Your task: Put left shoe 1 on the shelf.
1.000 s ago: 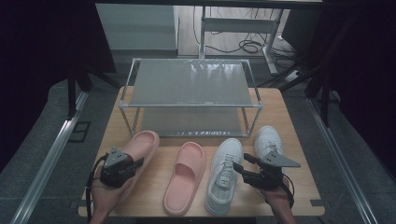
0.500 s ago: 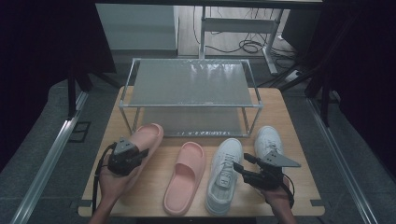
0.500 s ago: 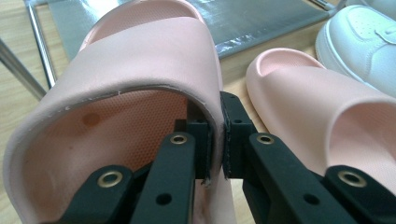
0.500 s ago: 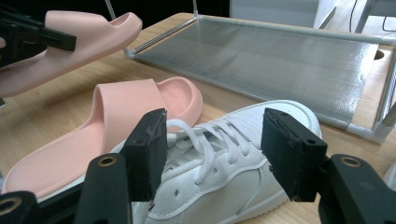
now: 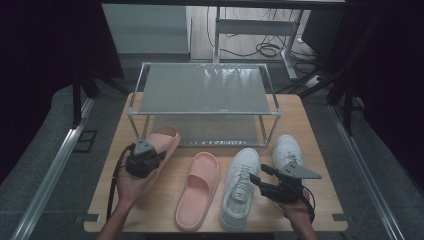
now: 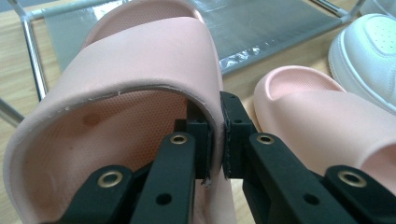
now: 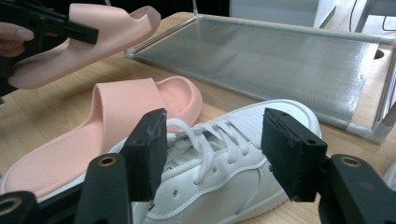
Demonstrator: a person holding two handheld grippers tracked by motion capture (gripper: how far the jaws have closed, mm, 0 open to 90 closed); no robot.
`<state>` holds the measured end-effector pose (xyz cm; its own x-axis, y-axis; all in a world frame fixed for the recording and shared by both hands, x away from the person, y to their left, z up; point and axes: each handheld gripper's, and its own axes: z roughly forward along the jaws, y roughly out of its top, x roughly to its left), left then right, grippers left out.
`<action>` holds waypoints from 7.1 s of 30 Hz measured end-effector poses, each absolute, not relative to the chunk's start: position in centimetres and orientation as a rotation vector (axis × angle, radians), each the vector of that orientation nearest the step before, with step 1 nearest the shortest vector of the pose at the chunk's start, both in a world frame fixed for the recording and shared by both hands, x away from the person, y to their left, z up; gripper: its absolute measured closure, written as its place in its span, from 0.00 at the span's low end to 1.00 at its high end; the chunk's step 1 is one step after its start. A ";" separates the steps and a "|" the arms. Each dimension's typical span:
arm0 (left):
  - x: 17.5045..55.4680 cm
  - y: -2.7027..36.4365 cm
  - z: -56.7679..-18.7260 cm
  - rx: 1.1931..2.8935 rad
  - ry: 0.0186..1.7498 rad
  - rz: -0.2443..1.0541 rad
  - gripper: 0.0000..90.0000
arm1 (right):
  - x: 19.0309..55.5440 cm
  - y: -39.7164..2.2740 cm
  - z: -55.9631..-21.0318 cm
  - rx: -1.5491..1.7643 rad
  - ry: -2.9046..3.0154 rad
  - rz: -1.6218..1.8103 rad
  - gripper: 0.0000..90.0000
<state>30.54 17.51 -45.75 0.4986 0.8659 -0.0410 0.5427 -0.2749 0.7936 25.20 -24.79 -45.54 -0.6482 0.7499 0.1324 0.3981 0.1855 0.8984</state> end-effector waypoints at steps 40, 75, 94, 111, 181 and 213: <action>36.0 13.9 -47.0 2.001 1.189 0.563 0.94 | 25.3 -25.0 -45.6 1.091 2.126 1.454 0.46; 41.1 10.8 -49.2 1.978 1.247 0.607 0.94 | 25.4 -25.0 -45.6 1.099 2.122 1.453 0.46; 42.5 10.9 -49.2 2.063 1.131 0.660 0.69 | 25.3 -25.1 -45.7 1.105 2.122 1.442 0.46; 35.3 13.8 -47.6 2.010 1.146 0.534 0.85 | 25.1 -24.5 -45.7 1.087 2.132 1.441 0.46; 31.3 18.0 -51.5 2.128 1.182 0.454 1.00 | 25.1 -24.5 -45.6 1.088 2.129 1.443 0.46; 34.3 15.3 -51.8 2.122 1.174 0.445 1.00 | 25.3 -24.6 -45.9 1.096 2.131 1.433 0.46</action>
